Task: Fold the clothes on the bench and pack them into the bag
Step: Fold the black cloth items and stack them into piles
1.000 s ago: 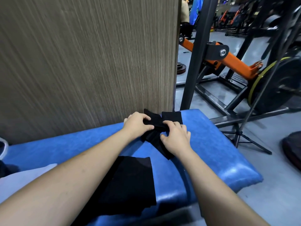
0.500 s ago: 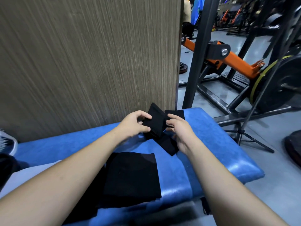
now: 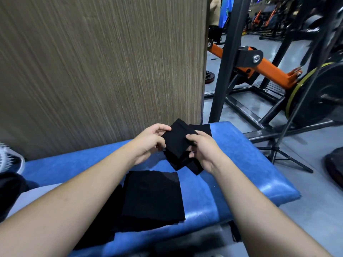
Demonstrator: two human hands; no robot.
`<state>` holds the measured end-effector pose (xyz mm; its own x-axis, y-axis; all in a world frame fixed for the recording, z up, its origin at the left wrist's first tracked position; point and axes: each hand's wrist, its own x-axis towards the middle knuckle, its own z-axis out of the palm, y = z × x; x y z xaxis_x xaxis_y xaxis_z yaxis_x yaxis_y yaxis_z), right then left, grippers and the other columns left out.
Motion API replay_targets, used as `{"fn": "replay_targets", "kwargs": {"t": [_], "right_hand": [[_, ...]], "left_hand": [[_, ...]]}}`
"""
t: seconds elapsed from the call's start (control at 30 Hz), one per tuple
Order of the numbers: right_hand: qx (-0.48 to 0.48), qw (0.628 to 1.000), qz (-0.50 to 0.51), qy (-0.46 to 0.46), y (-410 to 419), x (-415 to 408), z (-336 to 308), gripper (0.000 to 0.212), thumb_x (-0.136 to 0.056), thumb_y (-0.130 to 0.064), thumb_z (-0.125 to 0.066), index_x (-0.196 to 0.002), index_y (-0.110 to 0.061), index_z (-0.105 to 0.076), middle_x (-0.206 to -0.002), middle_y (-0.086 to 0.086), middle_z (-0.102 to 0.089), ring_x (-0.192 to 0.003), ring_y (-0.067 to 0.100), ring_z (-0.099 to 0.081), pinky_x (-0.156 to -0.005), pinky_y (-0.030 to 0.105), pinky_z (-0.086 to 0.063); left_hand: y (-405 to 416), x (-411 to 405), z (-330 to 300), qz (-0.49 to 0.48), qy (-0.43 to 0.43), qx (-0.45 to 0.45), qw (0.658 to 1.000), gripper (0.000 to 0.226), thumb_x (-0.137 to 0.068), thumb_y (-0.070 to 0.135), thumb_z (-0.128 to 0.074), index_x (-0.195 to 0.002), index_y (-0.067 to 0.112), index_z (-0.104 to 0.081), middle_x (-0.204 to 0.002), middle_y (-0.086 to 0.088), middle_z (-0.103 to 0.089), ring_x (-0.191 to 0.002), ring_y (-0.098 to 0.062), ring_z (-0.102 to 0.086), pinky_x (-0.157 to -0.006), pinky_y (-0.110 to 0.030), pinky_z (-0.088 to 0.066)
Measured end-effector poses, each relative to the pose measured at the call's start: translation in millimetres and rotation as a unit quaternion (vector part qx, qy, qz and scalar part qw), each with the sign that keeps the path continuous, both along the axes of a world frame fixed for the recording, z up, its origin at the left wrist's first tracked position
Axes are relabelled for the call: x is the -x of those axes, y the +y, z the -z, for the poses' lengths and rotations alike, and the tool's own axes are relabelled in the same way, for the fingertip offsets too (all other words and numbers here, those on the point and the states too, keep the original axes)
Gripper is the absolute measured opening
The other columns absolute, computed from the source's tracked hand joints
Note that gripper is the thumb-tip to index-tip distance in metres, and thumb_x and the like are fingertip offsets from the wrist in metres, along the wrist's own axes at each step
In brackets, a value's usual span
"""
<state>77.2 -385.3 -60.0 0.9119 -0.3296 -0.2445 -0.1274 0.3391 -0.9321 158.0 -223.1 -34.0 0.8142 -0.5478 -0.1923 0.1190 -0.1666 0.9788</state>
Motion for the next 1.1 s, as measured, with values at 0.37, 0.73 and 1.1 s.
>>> {"fn": "replay_targets", "kwargs": {"t": [0.37,0.73,1.1], "right_hand": [[-0.035,0.994,-0.052,-0.090,-0.8,4.1,-5.5,0.026,-0.100,-0.008,-0.048,-0.118,0.004,-0.062,-0.092,0.013,-0.067,-0.066,0.021,-0.062,-0.062,0.033,-0.055],[0.358,0.932,-0.051,0.010,9.2,-3.5,7.8,0.056,-0.060,-0.057,-0.068,-0.113,-0.045,-0.056,-0.117,0.003,-0.066,-0.119,0.026,-0.056,-0.106,0.043,-0.044],[0.369,0.921,-0.093,-0.085,5.9,8.9,-3.5,0.037,-0.077,-0.015,-0.078,-0.111,-0.024,-0.064,-0.097,-0.008,-0.073,-0.093,0.007,-0.069,-0.086,0.030,-0.055]], "left_hand": [[-7.8,10.5,3.3,0.069,0.001,-0.055,0.996,0.058,-0.076,0.033,-0.078,-0.128,0.027,-0.054,-0.101,0.007,-0.072,-0.090,-0.014,-0.065,-0.076,-0.029,-0.049],[3.6,23.0,-20.0,0.151,0.044,-0.003,0.988,0.036,-0.086,0.046,-0.062,-0.117,0.028,-0.066,-0.105,-0.001,-0.065,-0.087,-0.010,-0.057,-0.078,-0.031,-0.041],[9.0,16.3,-18.6,0.067,0.040,-0.012,0.997,0.034,-0.096,0.007,-0.056,-0.129,-0.001,-0.058,-0.123,-0.019,-0.066,-0.102,-0.021,-0.066,-0.076,-0.022,-0.057]]}}
